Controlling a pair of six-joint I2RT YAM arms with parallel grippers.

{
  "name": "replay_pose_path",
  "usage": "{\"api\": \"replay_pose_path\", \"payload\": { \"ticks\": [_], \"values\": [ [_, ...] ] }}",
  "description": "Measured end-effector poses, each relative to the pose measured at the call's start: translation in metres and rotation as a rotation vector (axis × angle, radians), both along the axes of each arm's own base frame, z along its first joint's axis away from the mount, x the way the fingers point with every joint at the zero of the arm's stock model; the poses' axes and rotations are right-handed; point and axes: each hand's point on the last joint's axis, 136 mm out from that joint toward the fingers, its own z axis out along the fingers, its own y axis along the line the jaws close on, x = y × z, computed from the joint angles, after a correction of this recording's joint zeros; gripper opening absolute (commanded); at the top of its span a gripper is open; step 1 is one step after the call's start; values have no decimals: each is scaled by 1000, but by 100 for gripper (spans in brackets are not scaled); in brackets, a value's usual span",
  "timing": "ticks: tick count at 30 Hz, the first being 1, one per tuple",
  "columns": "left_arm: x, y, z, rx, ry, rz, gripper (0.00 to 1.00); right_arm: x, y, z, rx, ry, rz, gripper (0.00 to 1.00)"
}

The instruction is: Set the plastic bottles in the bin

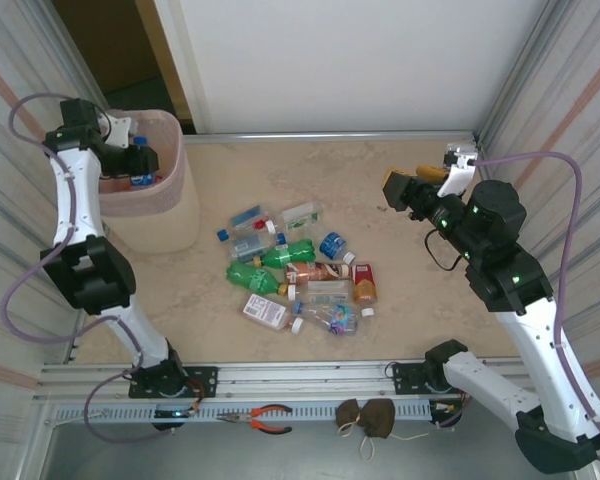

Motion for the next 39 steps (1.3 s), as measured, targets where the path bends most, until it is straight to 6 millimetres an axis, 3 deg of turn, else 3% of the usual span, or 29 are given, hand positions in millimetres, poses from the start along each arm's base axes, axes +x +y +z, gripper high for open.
{"api": "replay_pose_path", "payload": {
  "ticks": [9,17,23,29,39],
  "values": [
    [5,6,-55,-16,135,13,65,3,0,-6,-2,17,-6,74],
    [5,6,-57,-19,140,15,72,3,-1,-6,0,18,-7,74],
    [1,3,-35,-16,91,15,73,1,-2,-11,-7,36,-9,74],
    [-9,-5,6,-27,-4,13,73,1,-3,-28,-36,102,-12,74],
    [-36,-25,72,-42,-205,-15,72,5,-1,-84,-127,307,-10,69]
  ]
}}
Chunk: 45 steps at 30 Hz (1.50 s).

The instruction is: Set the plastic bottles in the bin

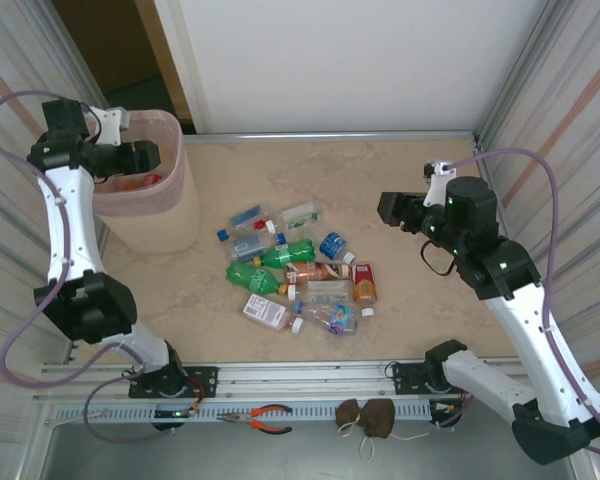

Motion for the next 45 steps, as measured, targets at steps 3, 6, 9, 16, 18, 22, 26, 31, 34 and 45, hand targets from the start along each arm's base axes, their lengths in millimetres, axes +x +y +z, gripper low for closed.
{"api": "replay_pose_path", "payload": {
  "ticks": [3,6,9,16,18,22,26,31,34,45],
  "values": [
    [-7,-7,10,-9,-69,-12,71,3,1,-21,-33,80,1,67],
    [-16,-15,16,-27,-137,-31,70,3,2,-42,-61,156,-1,66],
    [-22,-23,27,-40,-223,-54,70,0,2,-65,-84,231,-8,65],
    [-42,-44,55,-68,-456,-127,71,-8,12,-111,-140,398,5,65],
    [-48,-50,59,-75,-515,-149,71,-11,15,-125,-158,443,4,65],
    [-56,-61,63,-97,-607,-200,71,-17,17,-154,-192,529,3,67],
    [-58,-73,62,-125,-664,-270,70,-21,17,-177,-216,587,-1,71],
    [-63,-96,55,-166,-680,-366,70,-27,17,-203,-241,653,6,73],
    [-70,-106,55,-172,-690,-396,70,-27,18,-219,-253,683,10,74],
    [-94,-154,54,-154,-701,-556,70,-19,27,-260,-287,759,3,76]
  ]
}}
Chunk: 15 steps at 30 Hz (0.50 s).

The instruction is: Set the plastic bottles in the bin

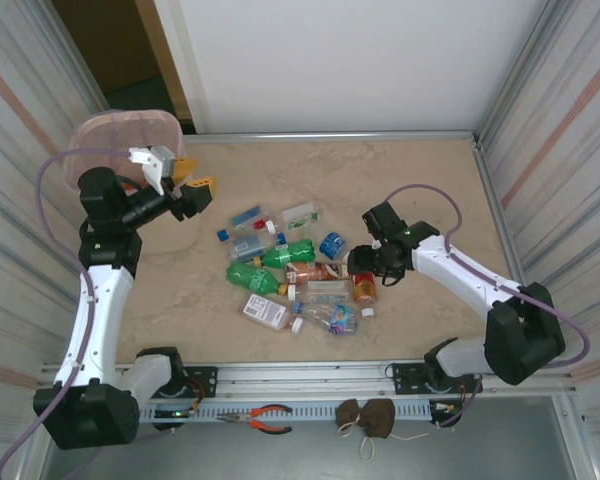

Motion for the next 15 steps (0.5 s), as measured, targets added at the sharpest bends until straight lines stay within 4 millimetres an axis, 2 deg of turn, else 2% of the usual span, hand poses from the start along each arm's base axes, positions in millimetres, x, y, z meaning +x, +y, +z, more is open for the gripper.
{"api": "replay_pose_path", "payload": {
  "ticks": [8,15],
  "values": [
    [0,0,-1,5,2,2,70,5,4,-28,-35,59,4,76],
    [0,0,-2,5,4,1,70,6,-2,-43,-89,84,-5,68]
  ]
}}
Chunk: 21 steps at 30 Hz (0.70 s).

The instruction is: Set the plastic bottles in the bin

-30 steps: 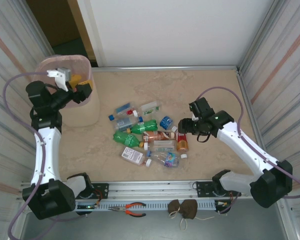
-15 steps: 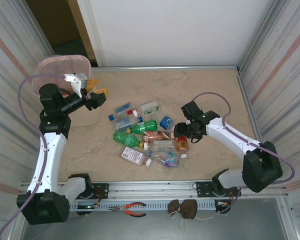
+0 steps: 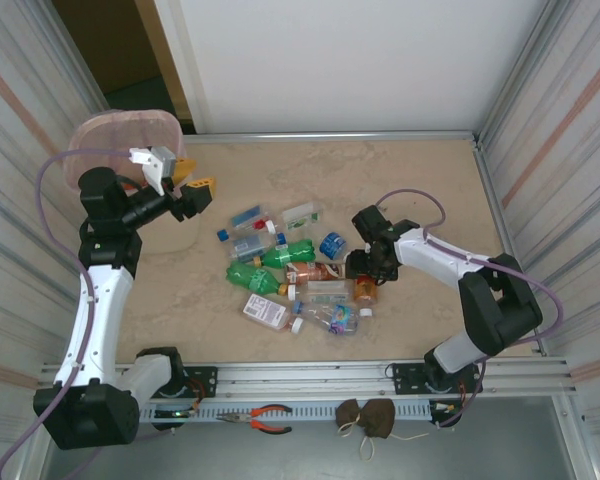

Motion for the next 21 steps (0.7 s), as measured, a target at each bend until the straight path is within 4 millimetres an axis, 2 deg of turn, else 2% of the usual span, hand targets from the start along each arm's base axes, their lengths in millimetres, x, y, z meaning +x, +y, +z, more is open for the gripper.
{"api": "replay_pose_path", "payload": {
  "ticks": [16,21],
  "values": [
    [1,0,-1,0,4,-1,70,4,-31,5,-62,-28,-73,62],
    [-1,-6,-1,0,4,-19,70,5,-34,23,-51,-82,-80,59]
  ]
}}
